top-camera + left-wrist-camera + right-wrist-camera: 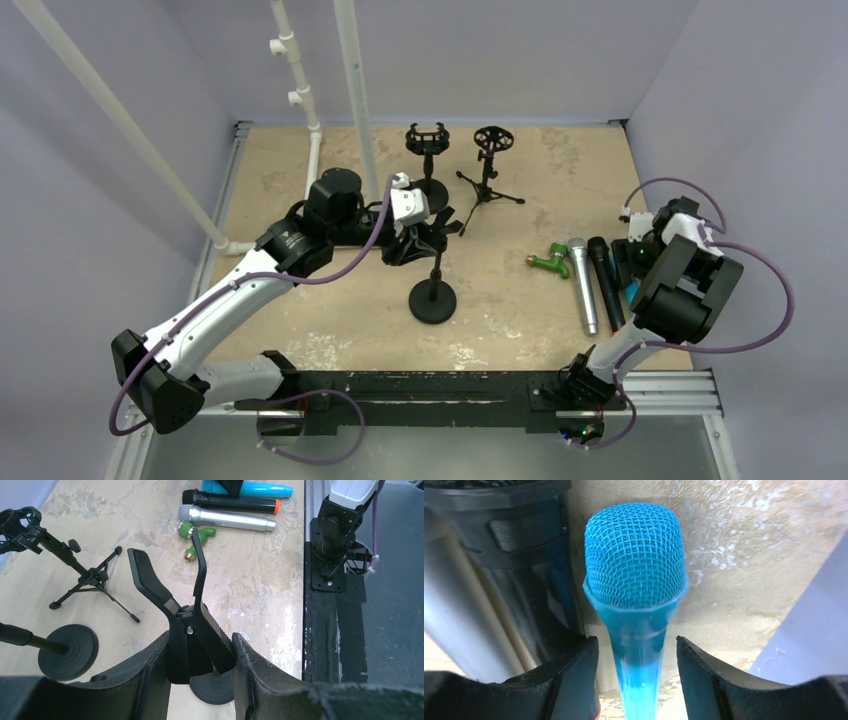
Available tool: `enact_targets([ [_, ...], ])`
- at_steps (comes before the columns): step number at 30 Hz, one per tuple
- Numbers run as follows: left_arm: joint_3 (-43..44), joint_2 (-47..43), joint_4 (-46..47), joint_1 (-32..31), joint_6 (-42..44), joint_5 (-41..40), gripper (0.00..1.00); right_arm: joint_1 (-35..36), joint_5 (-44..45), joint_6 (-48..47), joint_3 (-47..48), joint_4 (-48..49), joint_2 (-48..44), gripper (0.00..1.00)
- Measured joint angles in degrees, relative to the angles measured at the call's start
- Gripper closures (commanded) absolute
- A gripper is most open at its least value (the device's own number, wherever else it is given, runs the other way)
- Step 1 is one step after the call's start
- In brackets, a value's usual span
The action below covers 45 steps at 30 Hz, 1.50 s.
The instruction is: Remove the microphone from the stand
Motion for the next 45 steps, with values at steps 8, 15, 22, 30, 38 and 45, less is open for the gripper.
enact_targets([
  [8, -0.22, -0.22, 0.00, 0.00, 0.02, 0.02, 1.00, 0.00, -1.66, 0.00, 4.26, -4.15, -6.62, 0.42],
  [15, -0.24, -0.31, 0.00, 0.00, 0.00, 0.00, 1.00, 0.02, -6.14, -0.04, 8.83, -9.53, -14.34, 0.42],
  [22, -1.29, -0.61, 1.81, 0.00, 0.04, 0.46, 1.00, 4.81, -17.92, -0.81, 13.68, -15.52, -23.04, 0.41],
  [30, -2.12, -0.68, 3.13, 0.00, 0.20, 2.71, 1.00, 23.76, -32.65, -0.24, 13.62, -16.90, -28.74, 0.38],
  [38, -0.57, 1.01, 2.38, 0.02, 0.00, 5.14, 0.96, 38.07, -49.68, 3.63, 9.11, -5.81, -32.02, 0.34],
  [45, -0.55, 1.14, 1.75, 0.57, -0.50, 6.64, 0.80, 54.18, -53.18, 6.45, 7.48, 4.02, -29.27, 0.35],
])
